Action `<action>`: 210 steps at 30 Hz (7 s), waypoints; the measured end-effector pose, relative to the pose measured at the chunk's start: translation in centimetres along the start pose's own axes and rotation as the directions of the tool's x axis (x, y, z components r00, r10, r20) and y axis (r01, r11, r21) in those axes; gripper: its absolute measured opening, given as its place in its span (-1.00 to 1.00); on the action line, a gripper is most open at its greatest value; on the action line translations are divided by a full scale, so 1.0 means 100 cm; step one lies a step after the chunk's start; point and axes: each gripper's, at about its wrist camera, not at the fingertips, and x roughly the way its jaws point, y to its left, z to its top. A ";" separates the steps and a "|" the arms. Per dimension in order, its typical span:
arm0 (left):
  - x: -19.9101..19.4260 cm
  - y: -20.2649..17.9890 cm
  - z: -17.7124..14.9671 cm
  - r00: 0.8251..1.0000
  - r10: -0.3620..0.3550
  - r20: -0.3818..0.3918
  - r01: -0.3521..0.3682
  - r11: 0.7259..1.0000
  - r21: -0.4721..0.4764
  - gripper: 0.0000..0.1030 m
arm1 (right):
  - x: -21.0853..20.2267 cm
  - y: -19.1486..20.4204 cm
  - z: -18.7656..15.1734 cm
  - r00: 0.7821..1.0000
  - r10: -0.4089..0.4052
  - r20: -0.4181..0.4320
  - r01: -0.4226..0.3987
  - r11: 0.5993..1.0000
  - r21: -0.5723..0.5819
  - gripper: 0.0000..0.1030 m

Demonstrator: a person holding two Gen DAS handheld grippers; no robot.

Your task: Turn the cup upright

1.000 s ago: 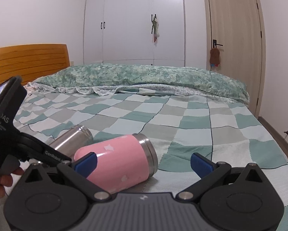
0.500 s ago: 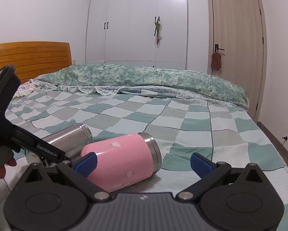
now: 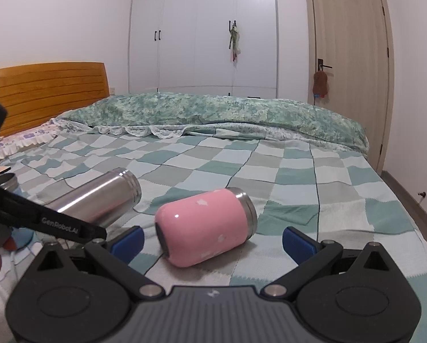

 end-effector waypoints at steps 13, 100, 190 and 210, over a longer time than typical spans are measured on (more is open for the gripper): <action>-0.065 0.008 -0.052 1.000 -0.020 0.025 0.020 1.000 -0.020 0.25 | -0.070 0.030 -0.014 0.997 -0.068 -0.038 0.069 0.997 0.036 1.00; -0.070 0.194 -0.103 0.970 -0.163 0.178 0.134 0.977 0.163 1.00 | 0.050 0.153 -0.018 0.840 0.105 -0.532 0.010 0.978 0.209 0.33; -0.164 0.152 -0.131 0.893 -0.159 0.422 0.116 0.985 0.126 1.00 | -0.111 0.189 -0.031 0.964 -0.014 0.266 0.034 0.997 -0.072 1.00; -0.165 0.098 -0.190 0.822 -0.099 0.561 0.083 0.995 0.055 1.00 | -0.190 0.129 -0.118 0.926 -0.157 0.344 0.159 0.987 0.023 1.00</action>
